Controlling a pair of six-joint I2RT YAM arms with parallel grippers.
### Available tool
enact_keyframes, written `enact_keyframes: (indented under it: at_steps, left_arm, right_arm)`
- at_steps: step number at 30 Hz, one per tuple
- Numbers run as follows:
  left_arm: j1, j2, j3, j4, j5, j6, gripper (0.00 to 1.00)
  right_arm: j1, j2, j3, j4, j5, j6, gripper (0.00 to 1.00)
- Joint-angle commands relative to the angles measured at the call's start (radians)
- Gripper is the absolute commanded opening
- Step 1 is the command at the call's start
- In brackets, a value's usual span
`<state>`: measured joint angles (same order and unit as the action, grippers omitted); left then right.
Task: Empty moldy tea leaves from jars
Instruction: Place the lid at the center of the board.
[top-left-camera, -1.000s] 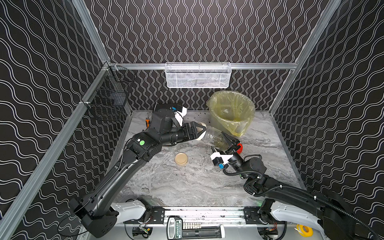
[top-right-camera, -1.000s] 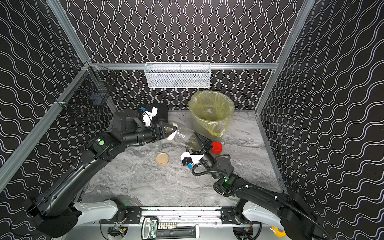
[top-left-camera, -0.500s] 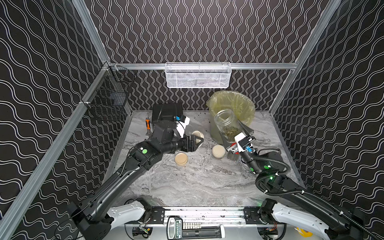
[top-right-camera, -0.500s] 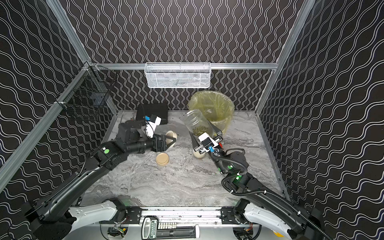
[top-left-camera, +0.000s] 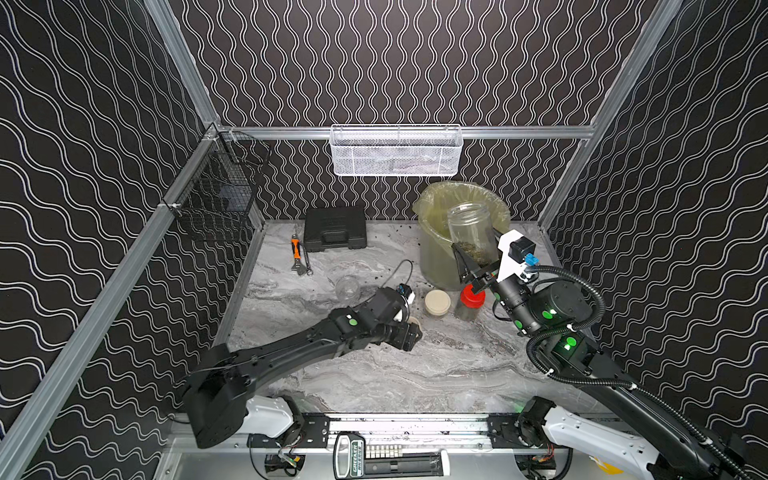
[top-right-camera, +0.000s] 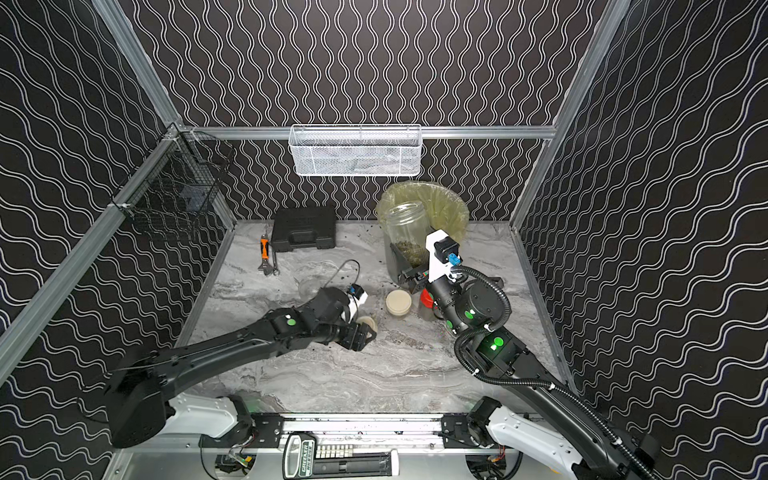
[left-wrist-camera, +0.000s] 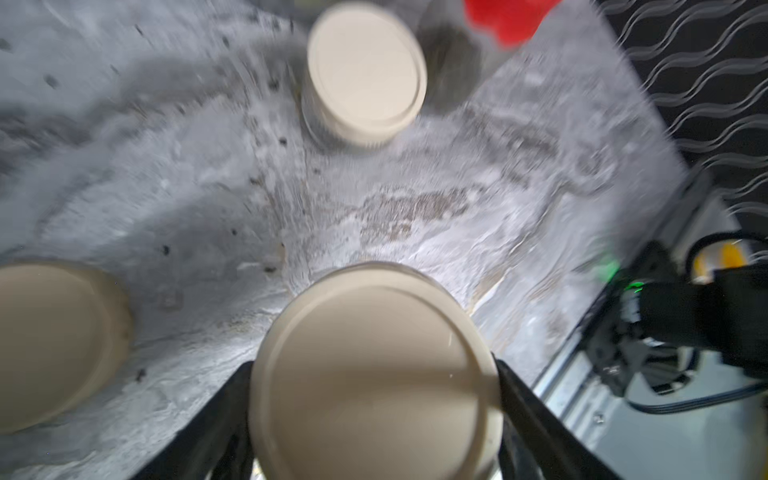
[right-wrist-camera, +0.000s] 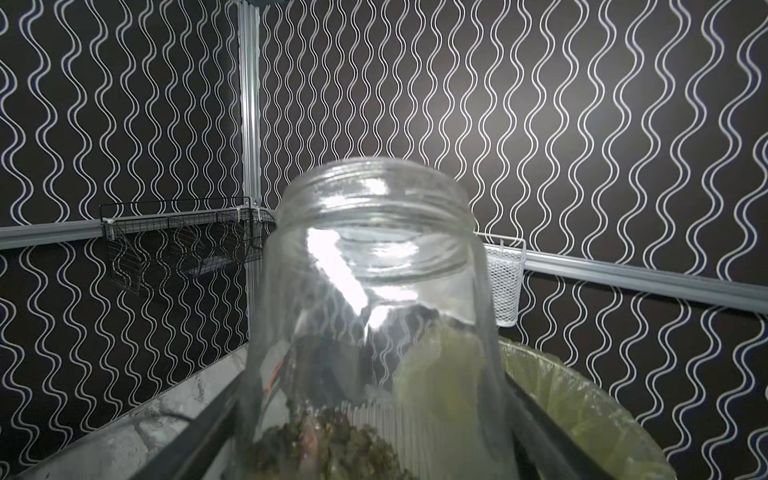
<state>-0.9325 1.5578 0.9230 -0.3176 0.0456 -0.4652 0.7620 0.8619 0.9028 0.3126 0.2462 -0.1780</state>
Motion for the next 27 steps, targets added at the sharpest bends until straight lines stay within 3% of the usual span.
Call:
enact_keyframes:
  at_steps: [1, 11, 14, 16, 21, 27]
  left_arm:
    - [-0.006, 0.065, -0.015, 0.107, -0.063, 0.011, 0.43]
    - [-0.014, 0.216, -0.077, 0.194, -0.145, 0.025, 0.44]
    - [-0.015, 0.255, -0.088, 0.210, -0.152, 0.027, 0.48]
    - [-0.015, 0.268, -0.092, 0.214, -0.155, 0.025, 0.53]
    - [-0.017, 0.254, -0.097, 0.204, -0.174, 0.021, 0.94]
    - [-0.017, 0.146, -0.072, 0.140, -0.183, 0.034, 0.99]
  right_arm:
    - [-0.010, -0.010, 0.001, 0.025, 0.018, 0.062, 0.32]
    - [-0.016, 0.000, -0.015, 0.037, 0.013, 0.051, 0.32]
    - [-0.015, 0.000, -0.022, 0.045, 0.013, 0.050, 0.32]
    - [-0.017, -0.004, -0.024, 0.046, 0.013, 0.048, 0.32]
    - [-0.016, -0.004, -0.028, 0.048, 0.016, 0.048, 0.32]
    - [-0.018, 0.009, -0.019, 0.046, 0.013, 0.057, 0.32]
